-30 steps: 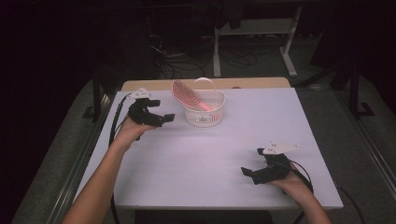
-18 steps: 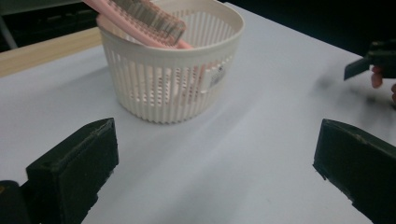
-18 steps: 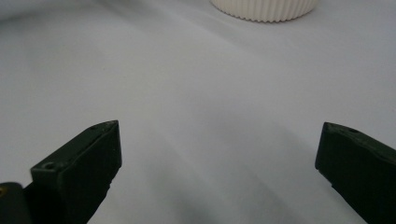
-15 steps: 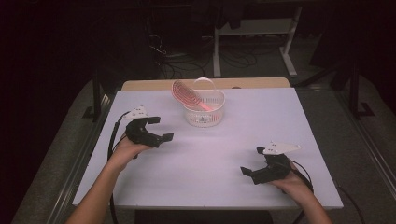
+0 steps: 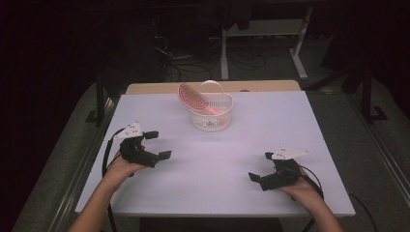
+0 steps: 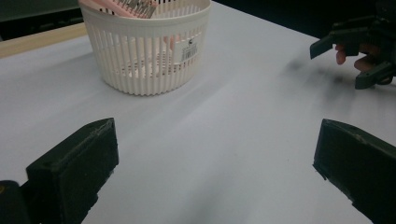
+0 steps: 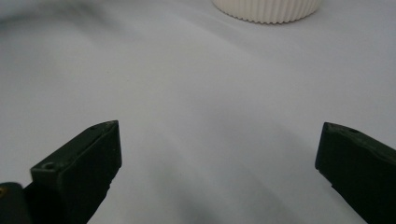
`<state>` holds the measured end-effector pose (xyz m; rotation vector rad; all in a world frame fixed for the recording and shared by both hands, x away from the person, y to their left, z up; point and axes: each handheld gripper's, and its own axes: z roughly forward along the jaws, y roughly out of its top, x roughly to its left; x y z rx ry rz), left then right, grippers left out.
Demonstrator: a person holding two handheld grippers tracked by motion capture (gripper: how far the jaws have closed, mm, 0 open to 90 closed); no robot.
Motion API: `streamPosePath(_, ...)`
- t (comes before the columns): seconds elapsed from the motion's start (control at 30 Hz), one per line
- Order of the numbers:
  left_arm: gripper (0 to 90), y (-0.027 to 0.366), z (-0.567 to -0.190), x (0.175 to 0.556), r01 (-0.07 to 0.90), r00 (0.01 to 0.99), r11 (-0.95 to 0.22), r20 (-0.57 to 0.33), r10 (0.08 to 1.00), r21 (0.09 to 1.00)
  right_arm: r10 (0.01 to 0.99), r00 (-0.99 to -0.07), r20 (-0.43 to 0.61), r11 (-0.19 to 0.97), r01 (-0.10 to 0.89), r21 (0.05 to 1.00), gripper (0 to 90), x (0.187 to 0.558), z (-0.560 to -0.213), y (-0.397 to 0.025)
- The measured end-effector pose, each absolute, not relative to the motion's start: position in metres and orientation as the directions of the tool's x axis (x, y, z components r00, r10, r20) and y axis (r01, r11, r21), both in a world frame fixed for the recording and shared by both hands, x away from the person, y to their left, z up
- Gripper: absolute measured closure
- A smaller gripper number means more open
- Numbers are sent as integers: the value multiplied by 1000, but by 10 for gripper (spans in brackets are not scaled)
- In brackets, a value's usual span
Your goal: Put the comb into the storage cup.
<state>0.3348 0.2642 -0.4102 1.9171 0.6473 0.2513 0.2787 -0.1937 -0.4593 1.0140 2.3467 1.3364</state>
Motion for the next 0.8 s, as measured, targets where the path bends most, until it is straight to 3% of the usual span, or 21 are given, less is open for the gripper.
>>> streamPosePath(0.13, 1, 264, -415, 327, 293, 831, -308, -82, 550, 905, 682, -723, 112, 338, 447, 828, 0, 279, -460, -193)
streamPosePath(0.57, 1, 266, -434, 306, 316, 844, -301, -121, 523, 900, 680, -725, 106, 342, 442, 829, 0, 278, -460, -193)
streamPosePath(0.8, 1, 275, -441, 299, 309, 846, -328, -101, 524, 893, 681, -725, 105, 344, 443, 828, 0, 278, -460, -193)
